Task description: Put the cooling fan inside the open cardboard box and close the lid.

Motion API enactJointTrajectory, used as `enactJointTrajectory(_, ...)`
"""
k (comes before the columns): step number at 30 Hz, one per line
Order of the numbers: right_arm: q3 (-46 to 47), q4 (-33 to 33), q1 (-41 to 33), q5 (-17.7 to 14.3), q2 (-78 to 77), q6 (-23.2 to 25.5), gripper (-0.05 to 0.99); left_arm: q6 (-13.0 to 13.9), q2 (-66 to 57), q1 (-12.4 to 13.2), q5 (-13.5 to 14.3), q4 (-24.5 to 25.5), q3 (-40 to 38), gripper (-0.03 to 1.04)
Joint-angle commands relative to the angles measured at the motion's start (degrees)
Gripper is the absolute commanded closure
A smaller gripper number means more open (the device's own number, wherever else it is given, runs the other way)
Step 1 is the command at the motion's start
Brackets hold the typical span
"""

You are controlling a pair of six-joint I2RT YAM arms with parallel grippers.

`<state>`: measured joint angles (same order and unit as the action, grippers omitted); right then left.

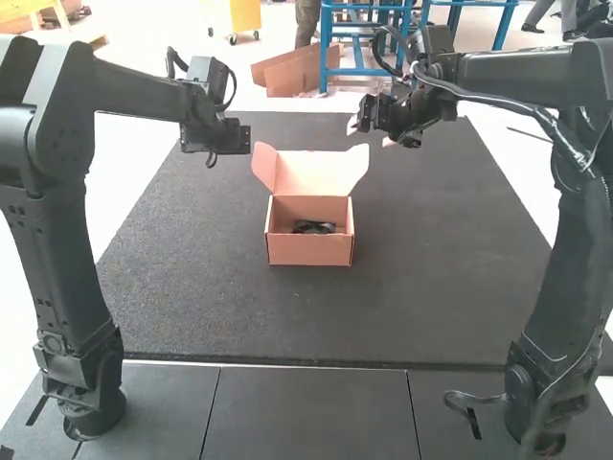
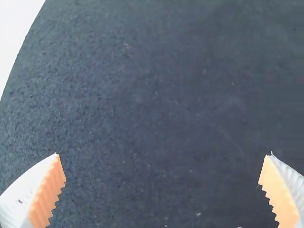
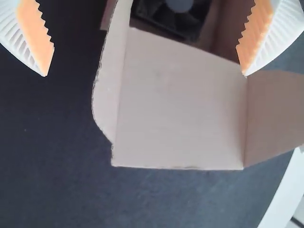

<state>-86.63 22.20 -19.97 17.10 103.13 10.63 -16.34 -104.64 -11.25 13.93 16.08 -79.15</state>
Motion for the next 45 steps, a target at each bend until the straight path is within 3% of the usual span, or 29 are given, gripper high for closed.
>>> enactJointTrajectory(1,-2.1,1.4,1.4,2.4,1.3,0.6,0.05,-0.5,-0.8,-0.8,-3.5,0.6,-2.6,0.04)
enactJointTrajectory(10,-5.6,6.0,1.9,5.4,3.5,1.4,0.05,-1.2,-1.2,-0.8,-6.3,1.0,-3.5,0.04)
enactJointTrajectory(20,-7.9,6.7,2.8,5.0,5.7,2.5,0.13,-2.5,-1.1,-1.5,-10.2,1.2,-4.1,0.04)
enactJointTrajectory(27,-8.1,6.9,3.4,4.3,7.3,2.3,0.14,-2.5,-1.1,-2.9,-10.2,1.4,-4.7,0.04)
enactJointTrajectory(32,-8.3,6.9,3.4,4.3,7.9,2.3,0.23,-2.6,-1.0,-3.1,-10.2,1.6,-4.7,0.04)
enactJointTrajectory(45,-8.1,6.4,3.4,5.0,7.9,2.2,0.64,-2.6,-0.8,-3.1,-10.2,2.1,-4.7,0.04)
